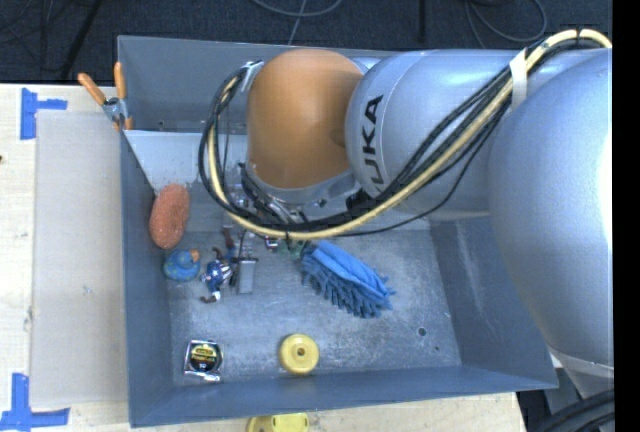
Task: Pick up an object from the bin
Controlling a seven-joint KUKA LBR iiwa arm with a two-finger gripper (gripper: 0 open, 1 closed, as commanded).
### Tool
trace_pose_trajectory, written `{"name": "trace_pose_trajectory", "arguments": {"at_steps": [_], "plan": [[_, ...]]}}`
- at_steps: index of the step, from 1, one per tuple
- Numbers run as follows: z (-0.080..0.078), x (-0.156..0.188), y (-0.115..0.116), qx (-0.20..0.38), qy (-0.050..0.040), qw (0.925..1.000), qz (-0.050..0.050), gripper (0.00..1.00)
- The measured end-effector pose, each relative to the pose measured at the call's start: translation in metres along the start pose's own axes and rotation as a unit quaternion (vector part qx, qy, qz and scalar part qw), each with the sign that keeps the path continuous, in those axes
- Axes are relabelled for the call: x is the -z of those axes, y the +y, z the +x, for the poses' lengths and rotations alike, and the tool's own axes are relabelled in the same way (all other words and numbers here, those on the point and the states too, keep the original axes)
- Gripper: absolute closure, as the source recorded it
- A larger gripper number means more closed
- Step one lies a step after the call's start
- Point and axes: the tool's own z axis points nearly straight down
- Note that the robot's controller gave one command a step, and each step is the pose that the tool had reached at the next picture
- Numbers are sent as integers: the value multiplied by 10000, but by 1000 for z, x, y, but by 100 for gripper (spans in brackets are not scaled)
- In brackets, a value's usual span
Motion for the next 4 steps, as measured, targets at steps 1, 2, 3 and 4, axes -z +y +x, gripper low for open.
{"name": "trace_pose_trajectory", "arguments": {"at_steps": [1, 2, 3, 4], "plan": [[-2, 5, -1, -18, -35, 10000, -5, 0], [-2, -7, -3, -287, -68, 9996, -18, 0], [-2, -68, -7, -790, -58, 9969, -14, 0], [1, -99, -11, -846, -50, 9964, -18, 100]]}}
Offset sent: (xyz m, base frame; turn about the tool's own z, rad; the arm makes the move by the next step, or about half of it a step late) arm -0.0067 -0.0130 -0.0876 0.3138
